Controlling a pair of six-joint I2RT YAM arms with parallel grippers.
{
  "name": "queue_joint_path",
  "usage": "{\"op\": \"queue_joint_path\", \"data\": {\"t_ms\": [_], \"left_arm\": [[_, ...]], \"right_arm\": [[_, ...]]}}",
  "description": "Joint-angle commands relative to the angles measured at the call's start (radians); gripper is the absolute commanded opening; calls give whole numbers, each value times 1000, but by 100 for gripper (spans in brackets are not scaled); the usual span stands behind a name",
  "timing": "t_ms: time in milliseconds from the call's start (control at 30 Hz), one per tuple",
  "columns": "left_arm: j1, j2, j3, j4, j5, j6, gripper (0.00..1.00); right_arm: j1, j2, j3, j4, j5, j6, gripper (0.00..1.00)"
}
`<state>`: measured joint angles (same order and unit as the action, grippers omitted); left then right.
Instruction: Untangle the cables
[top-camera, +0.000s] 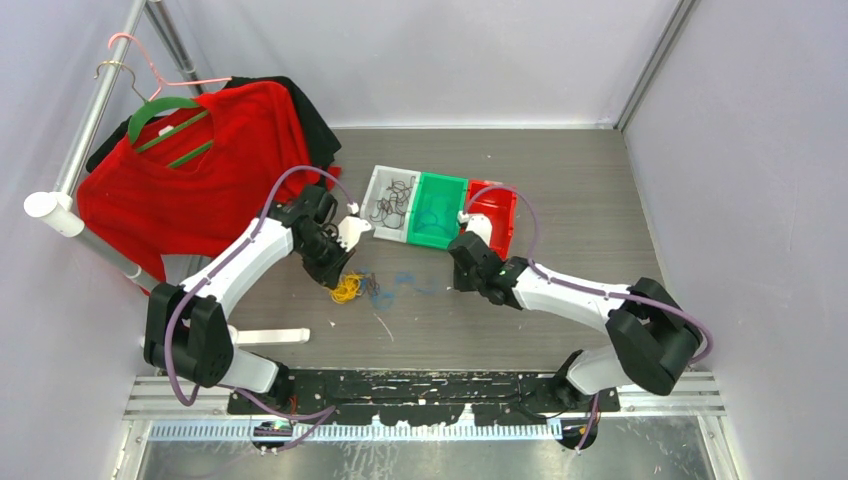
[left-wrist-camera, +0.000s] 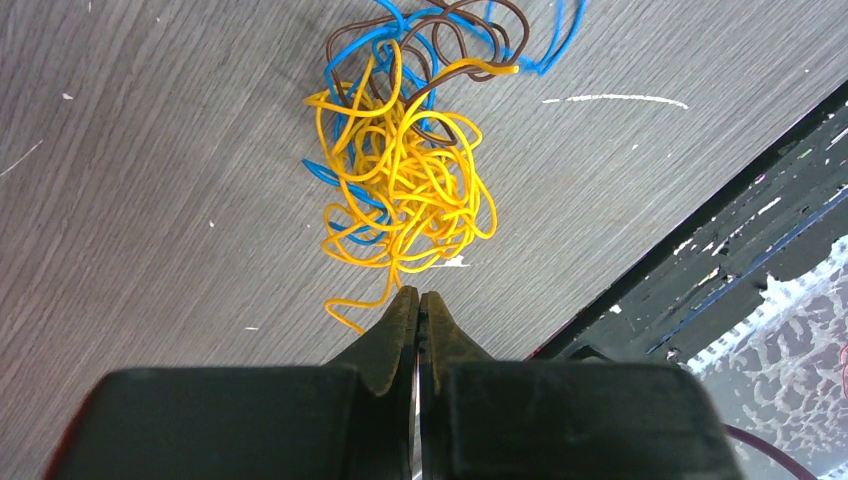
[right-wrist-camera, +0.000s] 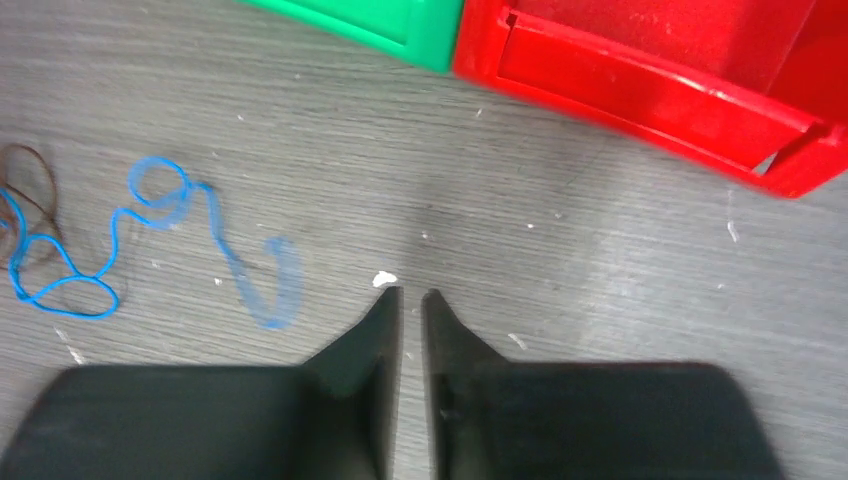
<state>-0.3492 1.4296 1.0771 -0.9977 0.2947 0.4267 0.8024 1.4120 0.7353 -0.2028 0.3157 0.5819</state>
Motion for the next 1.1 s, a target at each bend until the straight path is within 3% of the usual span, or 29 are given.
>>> {"op": "queue_joint_path", "data": {"t_ms": [0, 33, 67, 167, 367, 700, 900, 967, 1067], "left_arm": [[0, -37, 40, -26, 19, 15, 0], [0, -36, 42, -26, 22, 13, 0], [1, -35, 42, -25, 24, 12, 0], [1, -33, 44, -25, 23, 8, 0], [1, -35, 39, -24, 28, 7, 0], [0, -34, 27, -12, 40, 1, 0], [-1, -36, 26, -9, 42, -3, 0], [0, -35, 24, -7, 41, -3, 0], [0, -36, 22, -7, 39, -7, 0]], "right_arm": [[42, -25, 47, 29, 13, -42, 41], [55, 6, 72, 37, -33, -58, 53], [61, 31, 97, 48, -66, -70, 58], [76, 113, 177, 81, -111, -71, 64], [98, 263, 326, 120, -177, -35, 65], [136, 499, 529, 73, -142, 31, 63], [137, 563, 570, 46, -145, 52, 51], [138, 564, 564, 44, -140, 61, 36], [135, 539, 542, 41, -110, 70, 3]]}}
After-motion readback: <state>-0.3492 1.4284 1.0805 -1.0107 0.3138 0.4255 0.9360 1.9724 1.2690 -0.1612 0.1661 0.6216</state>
